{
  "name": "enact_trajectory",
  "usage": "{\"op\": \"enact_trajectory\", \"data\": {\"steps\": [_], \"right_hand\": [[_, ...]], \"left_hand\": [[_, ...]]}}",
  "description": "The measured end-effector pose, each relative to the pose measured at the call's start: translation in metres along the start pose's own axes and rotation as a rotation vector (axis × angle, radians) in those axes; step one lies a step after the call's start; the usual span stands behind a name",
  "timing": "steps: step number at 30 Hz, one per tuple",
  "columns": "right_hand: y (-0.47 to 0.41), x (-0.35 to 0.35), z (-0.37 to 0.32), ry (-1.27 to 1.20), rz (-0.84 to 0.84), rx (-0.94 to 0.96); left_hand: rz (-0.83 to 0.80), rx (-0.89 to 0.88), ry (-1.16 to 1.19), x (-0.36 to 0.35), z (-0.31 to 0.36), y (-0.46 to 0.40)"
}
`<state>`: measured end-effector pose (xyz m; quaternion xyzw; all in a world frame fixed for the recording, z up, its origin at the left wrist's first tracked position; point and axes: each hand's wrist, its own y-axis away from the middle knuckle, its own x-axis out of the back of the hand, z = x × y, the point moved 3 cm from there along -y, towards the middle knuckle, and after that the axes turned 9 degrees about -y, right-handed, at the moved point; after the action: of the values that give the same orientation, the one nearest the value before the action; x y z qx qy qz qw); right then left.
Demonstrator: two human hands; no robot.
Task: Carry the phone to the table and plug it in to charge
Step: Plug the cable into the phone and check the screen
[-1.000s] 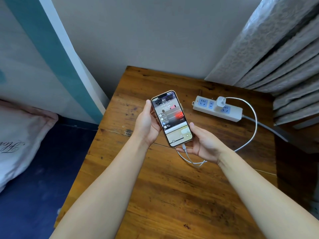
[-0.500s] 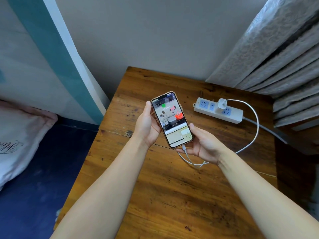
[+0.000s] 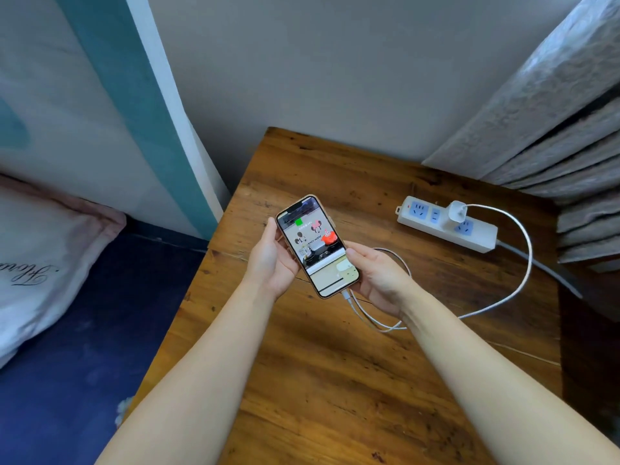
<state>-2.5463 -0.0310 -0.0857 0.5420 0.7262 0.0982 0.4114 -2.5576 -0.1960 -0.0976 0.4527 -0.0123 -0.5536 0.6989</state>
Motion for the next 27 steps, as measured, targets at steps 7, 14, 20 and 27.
{"op": "enact_trajectory", "data": {"steps": [7, 14, 20, 27], "right_hand": [[-0.057, -0.031, 0.042, -0.008, 0.107, -0.114], [-0.089, -0.031, 0.062, -0.039, 0.224, -0.145], [-0.1, -0.018, 0.057, 0.213, 0.281, -0.129], [-0.107, -0.021, 0.031, 0.936, 0.292, -0.027]], "left_hand": [[0.305, 0.005, -0.283, 0.072, 0.007, -0.018], [0.386, -0.286, -1.725, 0.112, -0.012, -0.035], [0.363, -0.294, -1.994, 0.127, -0.039, -0.044], [0.36, -0.311, -1.984, 0.13, -0.04, -0.043]]}}
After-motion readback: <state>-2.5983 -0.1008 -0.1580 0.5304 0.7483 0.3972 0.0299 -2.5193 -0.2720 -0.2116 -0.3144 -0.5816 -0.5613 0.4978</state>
